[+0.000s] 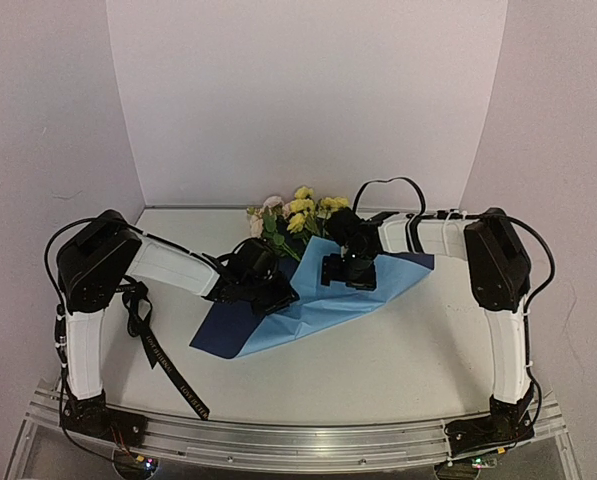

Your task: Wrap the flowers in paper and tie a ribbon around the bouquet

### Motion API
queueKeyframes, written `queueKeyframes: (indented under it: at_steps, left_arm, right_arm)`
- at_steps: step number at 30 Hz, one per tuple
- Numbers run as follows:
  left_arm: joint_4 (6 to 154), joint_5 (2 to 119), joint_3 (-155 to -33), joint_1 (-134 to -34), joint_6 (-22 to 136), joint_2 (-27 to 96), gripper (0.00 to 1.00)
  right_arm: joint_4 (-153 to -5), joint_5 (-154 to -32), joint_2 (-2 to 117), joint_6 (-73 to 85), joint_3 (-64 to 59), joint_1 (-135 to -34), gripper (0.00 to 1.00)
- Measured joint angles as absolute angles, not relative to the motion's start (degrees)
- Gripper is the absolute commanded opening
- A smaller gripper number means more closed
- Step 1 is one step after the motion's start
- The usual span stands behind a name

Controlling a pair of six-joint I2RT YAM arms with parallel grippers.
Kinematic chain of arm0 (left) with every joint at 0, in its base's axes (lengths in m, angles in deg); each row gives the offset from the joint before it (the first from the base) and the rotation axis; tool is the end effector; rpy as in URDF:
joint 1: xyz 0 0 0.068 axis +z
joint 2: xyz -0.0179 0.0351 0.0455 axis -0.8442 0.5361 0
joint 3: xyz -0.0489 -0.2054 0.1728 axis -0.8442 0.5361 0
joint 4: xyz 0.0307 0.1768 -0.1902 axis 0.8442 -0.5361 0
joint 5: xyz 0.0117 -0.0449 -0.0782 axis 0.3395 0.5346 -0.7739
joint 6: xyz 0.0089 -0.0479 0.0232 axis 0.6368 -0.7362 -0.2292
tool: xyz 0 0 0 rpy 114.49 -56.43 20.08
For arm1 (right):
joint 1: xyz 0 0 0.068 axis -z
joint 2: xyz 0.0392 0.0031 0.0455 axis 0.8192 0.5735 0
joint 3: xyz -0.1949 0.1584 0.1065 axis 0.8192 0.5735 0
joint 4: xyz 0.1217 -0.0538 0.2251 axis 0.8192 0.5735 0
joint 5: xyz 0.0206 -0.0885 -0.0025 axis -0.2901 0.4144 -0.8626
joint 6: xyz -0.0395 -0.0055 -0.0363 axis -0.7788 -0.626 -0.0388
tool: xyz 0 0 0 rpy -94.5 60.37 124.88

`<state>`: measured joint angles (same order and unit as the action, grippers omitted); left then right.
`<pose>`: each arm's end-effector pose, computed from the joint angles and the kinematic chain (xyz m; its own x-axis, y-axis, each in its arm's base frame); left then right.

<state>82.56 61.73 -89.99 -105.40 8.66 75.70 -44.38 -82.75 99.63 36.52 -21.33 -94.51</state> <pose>0.2818 -0.3175 0.1304 -0.9210 -0.2611 -0.2891 -0.0024 0.7459 -0.6661 0.3532 0.2890 0.1692 -0.9280 0.0190 -0.3721 -0.0712 0.9713 0.2270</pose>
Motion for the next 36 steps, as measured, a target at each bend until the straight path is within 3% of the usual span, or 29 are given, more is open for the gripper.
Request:
queueKeyframes:
  at_steps: [12, 20, 36]
  left_arm:
    - [81.36, 56.57, -93.29, -102.87, 11.81, 79.19, 0.30]
    - [81.07, 55.39, -93.33, -102.33, 12.81, 79.19, 0.30]
    - [76.79, 55.44, -92.65, -102.01, 15.08, 74.90, 0.37]
  right_arm:
    - [-44.25, -80.53, 91.84, 26.48, -21.08, -94.25, 0.87]
    - [-47.25, -79.42, 87.41, 21.63, -7.27, -94.78, 0.90]
    - [-47.27, -74.83, 97.16, 20.53, -12.49, -95.63, 0.90]
